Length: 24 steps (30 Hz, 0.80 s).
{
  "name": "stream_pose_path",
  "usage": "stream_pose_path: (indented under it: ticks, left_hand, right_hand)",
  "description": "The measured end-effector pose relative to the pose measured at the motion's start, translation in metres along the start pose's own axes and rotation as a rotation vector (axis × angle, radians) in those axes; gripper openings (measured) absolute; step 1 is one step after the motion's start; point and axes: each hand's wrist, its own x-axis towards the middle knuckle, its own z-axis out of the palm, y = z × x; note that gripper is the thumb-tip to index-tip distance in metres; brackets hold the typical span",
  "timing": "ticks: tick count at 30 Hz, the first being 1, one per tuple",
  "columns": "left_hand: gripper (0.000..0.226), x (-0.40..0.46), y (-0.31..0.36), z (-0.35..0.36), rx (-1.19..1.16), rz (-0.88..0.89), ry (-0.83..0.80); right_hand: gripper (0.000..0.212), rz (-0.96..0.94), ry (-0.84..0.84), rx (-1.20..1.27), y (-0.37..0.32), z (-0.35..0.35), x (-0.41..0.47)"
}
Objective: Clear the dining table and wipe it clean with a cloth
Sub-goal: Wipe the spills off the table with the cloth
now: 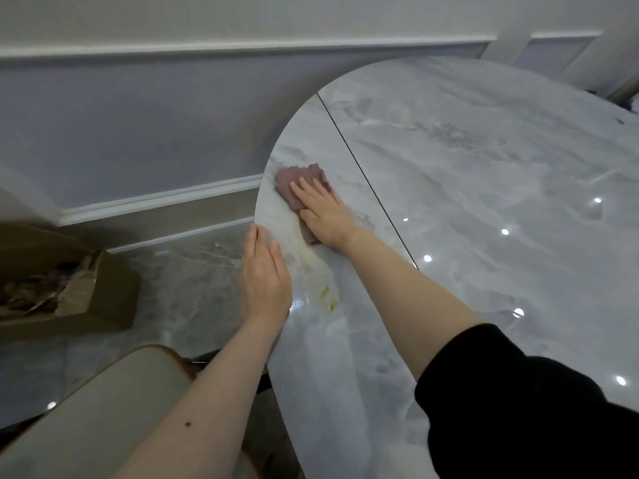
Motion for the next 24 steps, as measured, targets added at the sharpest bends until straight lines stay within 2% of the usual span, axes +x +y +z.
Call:
stream_pose_path:
  ticks: [4,10,13,20,22,24]
  left_hand:
    - [0.046,-0.001,0.002,-0.002,-0.053,-0.004,0.015]
    - [0.046,-0.009,0.008,-0.014,-0.220,-0.101,0.075]
    - [0.047,-0.025,0.009,-0.021,-0.212,-0.060,0.075]
    - [0.044,-0.059,0.003,-0.023,-0.156,-0.006,0.038]
    - [0.043,-0.064,0.003,-0.023,-0.158,0.002,0.034]
    - [0.044,-0.067,0.003,-0.023,-0.159,-0.004,0.031]
  right_hand:
    - [0.054,-0.173,0.017,-0.012,-0.007,0.017,-0.058]
    - [0.051,-0.211,-0.026,0.072,-0.014,0.027,-0.152]
    - [0.051,-0.223,-0.031,0.092,-0.013,0.038,-0.192]
    - [0.040,-0.161,0.076,0.280,-0.018,0.040,-0.245]
    - [0.034,-0.067,0.113,0.380,-0.024,0.020,-0.248]
    - [0.034,0.109,0.188,0.514,-0.026,-0.002,-0.246]
